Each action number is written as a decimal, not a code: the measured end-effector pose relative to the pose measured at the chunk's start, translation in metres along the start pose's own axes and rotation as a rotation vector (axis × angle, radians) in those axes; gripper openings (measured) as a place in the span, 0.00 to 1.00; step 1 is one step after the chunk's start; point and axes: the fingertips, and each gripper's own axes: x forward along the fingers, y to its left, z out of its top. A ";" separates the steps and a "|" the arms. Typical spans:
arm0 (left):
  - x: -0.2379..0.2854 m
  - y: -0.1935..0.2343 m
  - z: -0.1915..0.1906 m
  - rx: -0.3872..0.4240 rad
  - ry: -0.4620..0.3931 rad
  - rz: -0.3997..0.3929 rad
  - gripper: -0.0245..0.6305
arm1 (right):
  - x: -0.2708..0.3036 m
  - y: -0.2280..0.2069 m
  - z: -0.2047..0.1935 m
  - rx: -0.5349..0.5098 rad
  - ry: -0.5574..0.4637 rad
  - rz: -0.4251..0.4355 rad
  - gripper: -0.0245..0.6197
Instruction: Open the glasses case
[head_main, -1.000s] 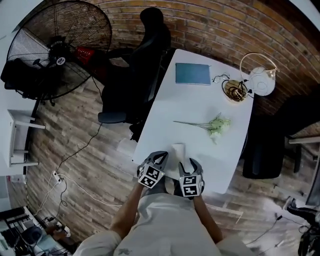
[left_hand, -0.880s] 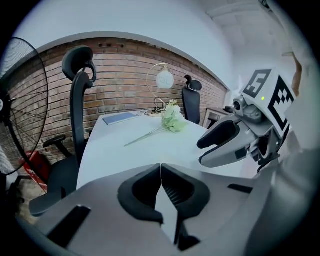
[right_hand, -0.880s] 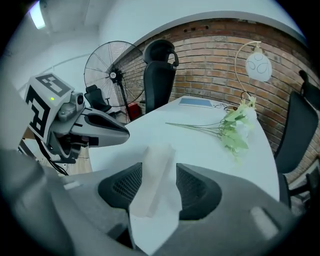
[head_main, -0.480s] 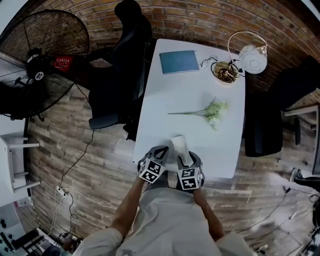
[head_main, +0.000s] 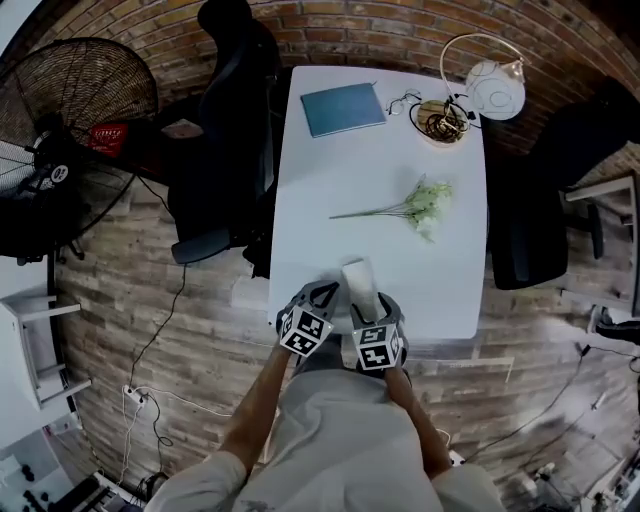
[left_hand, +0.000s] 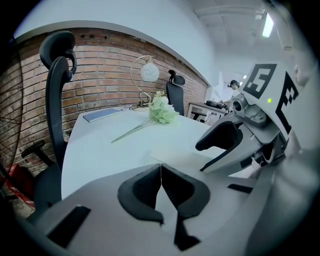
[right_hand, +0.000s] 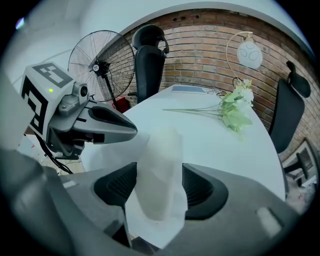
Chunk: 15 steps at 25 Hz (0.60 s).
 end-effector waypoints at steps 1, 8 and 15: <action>0.001 0.001 0.000 0.002 0.000 -0.002 0.05 | 0.001 0.000 -0.001 0.004 0.002 -0.006 0.46; 0.004 0.003 0.000 0.011 0.001 -0.012 0.05 | 0.001 0.003 0.002 0.033 -0.017 -0.020 0.50; 0.009 0.001 -0.002 0.023 0.004 -0.027 0.05 | 0.015 0.011 -0.003 0.026 0.010 -0.026 0.54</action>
